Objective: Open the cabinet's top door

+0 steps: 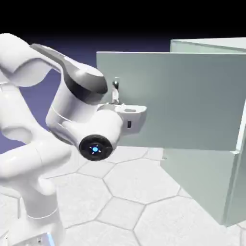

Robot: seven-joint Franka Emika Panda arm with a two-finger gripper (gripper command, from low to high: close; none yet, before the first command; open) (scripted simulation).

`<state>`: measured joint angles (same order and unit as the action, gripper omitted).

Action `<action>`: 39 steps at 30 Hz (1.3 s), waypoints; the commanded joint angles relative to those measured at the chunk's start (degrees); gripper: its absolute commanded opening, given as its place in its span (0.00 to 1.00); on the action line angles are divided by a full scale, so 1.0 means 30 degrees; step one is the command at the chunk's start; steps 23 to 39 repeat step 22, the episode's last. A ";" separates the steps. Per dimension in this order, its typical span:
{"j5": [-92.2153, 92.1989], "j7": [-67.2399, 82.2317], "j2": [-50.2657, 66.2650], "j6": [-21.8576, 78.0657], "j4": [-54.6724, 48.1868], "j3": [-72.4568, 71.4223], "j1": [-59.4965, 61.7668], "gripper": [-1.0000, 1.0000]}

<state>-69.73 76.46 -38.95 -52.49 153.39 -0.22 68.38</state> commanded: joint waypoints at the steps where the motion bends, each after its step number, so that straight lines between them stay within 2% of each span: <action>1: 0.0511 0.0355 0.0693 0.0276 -0.0527 0.0187 -0.0038 0.00; 21: 0.7945 0.5862 1.3504 0.6743 -1.3727 0.1716 -0.1025 0.00; 39: 0.8025 0.5924 1.3694 0.6853 -1.3968 0.1706 -0.1028 0.00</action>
